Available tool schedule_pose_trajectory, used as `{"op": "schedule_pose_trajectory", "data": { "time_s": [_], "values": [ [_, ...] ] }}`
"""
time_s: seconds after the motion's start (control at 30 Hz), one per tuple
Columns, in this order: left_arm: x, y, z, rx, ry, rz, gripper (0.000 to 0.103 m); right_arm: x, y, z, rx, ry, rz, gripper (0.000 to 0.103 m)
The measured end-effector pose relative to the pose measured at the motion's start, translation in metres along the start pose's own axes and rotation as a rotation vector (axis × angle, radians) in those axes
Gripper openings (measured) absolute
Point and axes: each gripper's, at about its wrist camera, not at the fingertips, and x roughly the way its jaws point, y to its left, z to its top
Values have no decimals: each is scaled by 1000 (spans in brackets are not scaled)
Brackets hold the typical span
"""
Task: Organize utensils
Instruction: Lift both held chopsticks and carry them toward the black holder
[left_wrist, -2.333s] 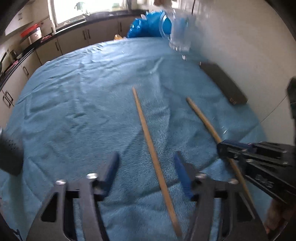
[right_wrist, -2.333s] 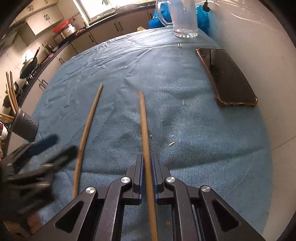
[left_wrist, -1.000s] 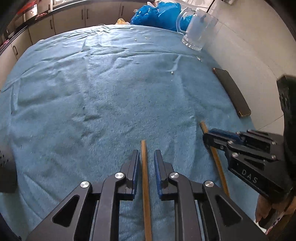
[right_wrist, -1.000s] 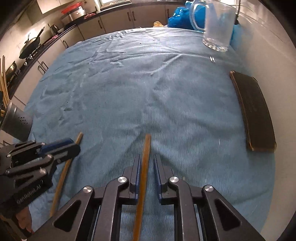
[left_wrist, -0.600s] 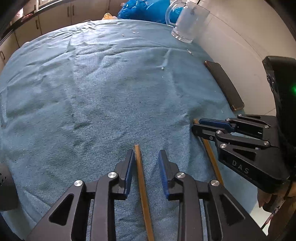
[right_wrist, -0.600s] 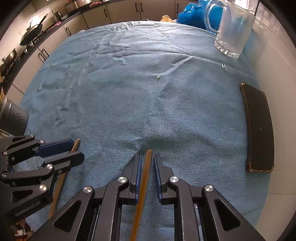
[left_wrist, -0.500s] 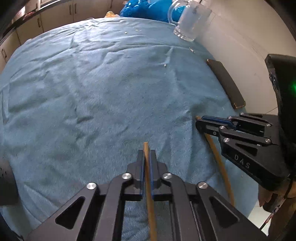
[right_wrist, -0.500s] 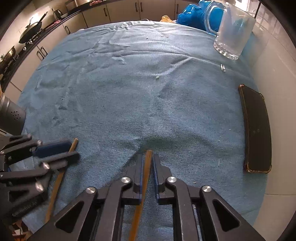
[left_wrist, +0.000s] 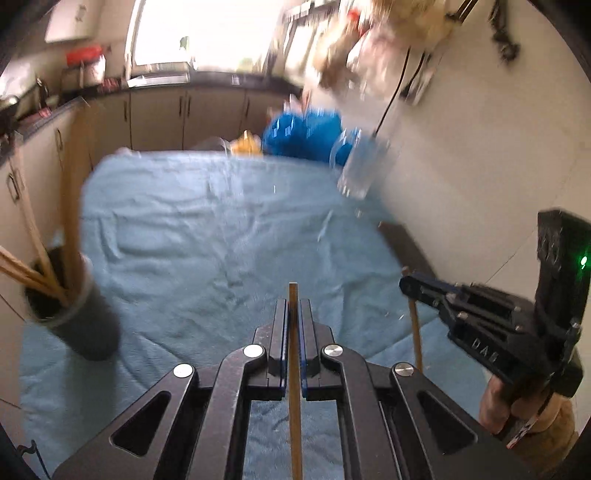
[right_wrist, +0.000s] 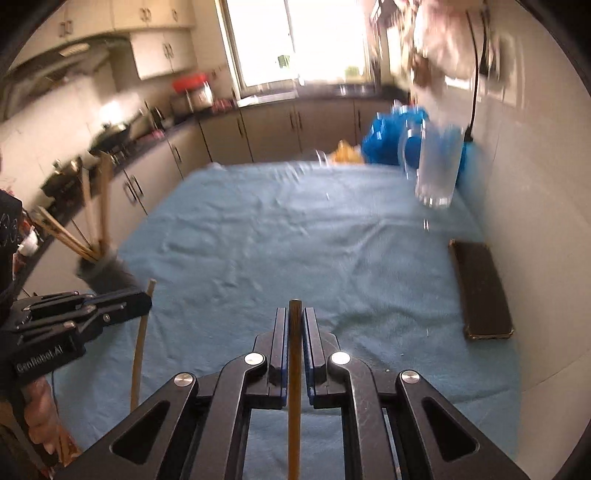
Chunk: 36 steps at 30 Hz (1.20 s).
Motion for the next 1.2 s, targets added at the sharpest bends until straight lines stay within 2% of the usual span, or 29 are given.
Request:
{"op": "schedule_pose_trajectory", "data": {
  "time_s": [0.17, 0.43, 0.53, 0.8, 0.93, 1.0, 1.03, 1.1, 1.2],
  "values": [
    [-51, -8, -8, 24, -142, 23, 4, -38, 24, -9, -19, -113, 17, 7],
    [-105, -2, -20, 0, -261, 19, 4, -80, 52, -12, -45, -241, 36, 7],
    [-120, 5, -21, -7, -290, 16, 0, -89, 58, -10, -52, -262, 55, 7],
    [-141, 24, -22, -29, -352, 54, 0, -90, 75, -5, -74, -281, 59, 7],
    [-129, 36, -27, -58, -296, 54, 0, -82, 81, 0, -76, -264, 69, 7],
    [-114, 39, -32, -36, -244, 74, 2, -76, 83, 0, -75, -241, 78, 7],
    [-97, 38, -35, 9, -181, 87, 6, -74, 83, -1, -76, -231, 79, 7],
    [-66, 37, -43, 79, -78, 100, 33, -65, 82, -3, -74, -199, 83, 7],
    [-9, 31, -59, 220, 79, 92, 34, -57, 74, -4, -59, -190, 69, 7]
  ]
}}
